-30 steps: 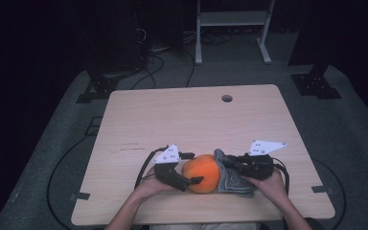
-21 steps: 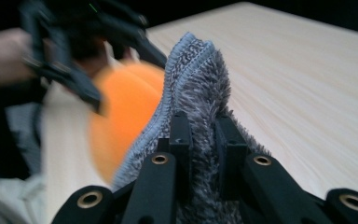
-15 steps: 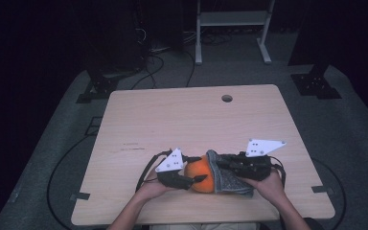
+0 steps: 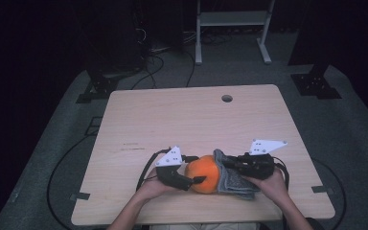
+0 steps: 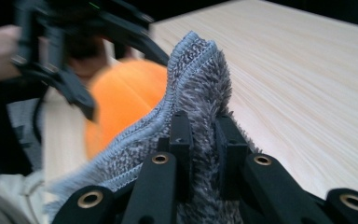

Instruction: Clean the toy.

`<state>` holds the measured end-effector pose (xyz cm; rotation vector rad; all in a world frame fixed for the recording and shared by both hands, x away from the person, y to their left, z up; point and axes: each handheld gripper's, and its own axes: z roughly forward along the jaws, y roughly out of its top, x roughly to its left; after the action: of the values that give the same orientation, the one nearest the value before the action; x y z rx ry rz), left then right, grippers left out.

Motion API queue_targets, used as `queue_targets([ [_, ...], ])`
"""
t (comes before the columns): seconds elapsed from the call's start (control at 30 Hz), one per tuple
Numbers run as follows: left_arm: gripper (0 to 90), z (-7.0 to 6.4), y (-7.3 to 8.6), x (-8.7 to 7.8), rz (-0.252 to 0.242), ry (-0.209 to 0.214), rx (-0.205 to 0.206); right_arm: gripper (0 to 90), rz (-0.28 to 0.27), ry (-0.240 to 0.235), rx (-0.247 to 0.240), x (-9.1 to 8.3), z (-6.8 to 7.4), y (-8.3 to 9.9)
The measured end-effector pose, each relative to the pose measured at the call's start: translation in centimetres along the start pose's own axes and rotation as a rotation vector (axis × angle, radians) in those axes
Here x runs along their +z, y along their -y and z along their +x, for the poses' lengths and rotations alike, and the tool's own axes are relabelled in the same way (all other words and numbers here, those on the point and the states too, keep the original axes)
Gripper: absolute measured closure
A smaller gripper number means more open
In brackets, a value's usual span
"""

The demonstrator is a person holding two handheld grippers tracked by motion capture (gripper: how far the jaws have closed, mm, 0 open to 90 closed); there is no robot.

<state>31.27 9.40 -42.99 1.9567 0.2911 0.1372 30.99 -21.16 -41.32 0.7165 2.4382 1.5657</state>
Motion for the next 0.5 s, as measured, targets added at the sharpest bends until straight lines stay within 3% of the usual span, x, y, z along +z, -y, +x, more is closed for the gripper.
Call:
queue_targets([
  [0.07,29.8,-0.1,0.0,0.0,-0.004,-0.004,0.008,79.3,0.022,0.028,0.022,-0.4,-0.6,0.5],
  [0.17,31.9,-0.3,-0.2,0.1,-0.003,-0.012,0.028,79.5,0.010,0.022,0.036,-0.8,-0.7,0.5],
  [0.4,33.9,-1.5,-0.9,0.6,0.026,-0.037,0.114,79.8,-0.047,-0.086,-0.023,0.0,2.0,-1.9],
  [0.5,34.2,-1.9,-1.1,0.7,0.034,-0.046,0.146,79.8,-0.040,-0.094,-0.046,0.5,2.5,-2.4],
])
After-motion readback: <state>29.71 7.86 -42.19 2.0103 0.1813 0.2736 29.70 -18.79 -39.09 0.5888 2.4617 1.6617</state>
